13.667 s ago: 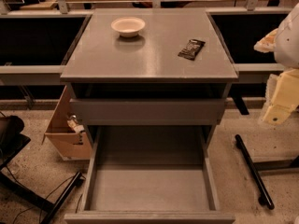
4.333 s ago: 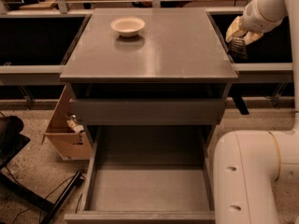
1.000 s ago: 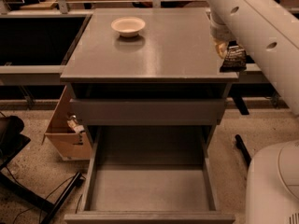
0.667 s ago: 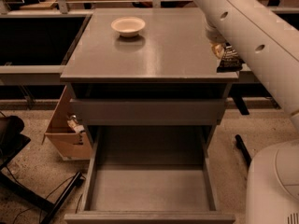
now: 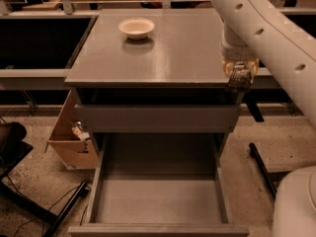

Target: Place rxbar chocolate into middle drawer

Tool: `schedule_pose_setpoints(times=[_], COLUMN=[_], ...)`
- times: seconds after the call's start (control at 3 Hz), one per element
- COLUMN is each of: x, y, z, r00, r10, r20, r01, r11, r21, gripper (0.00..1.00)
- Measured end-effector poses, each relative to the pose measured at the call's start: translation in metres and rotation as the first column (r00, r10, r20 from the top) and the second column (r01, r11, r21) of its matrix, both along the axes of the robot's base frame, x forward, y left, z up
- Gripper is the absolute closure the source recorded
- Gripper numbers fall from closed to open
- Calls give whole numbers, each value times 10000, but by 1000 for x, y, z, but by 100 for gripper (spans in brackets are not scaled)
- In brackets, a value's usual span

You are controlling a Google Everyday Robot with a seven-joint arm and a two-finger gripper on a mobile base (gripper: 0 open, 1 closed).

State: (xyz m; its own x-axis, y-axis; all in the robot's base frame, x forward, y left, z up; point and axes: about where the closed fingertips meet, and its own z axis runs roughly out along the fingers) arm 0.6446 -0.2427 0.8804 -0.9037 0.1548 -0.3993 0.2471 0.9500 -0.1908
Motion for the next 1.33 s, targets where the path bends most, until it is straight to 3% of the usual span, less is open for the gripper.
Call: schedule_pose_setpoints(times=[0.33, 0.67, 1.0, 1.33], x=[-54, -136, -167, -170], y=[-12, -45, -47, -10], z=[-53, -70, -104, -147], r00=[9951, 9794, 9747, 9723], r10=[-688, -1938, -2234, -2198], r20=[-715, -571, 17, 795], r01=[801, 2016, 2139, 1757], r11=[9824, 9567, 9353, 9117], r21=[1689, 2100, 2818, 3713], gripper=[100, 100, 100, 100])
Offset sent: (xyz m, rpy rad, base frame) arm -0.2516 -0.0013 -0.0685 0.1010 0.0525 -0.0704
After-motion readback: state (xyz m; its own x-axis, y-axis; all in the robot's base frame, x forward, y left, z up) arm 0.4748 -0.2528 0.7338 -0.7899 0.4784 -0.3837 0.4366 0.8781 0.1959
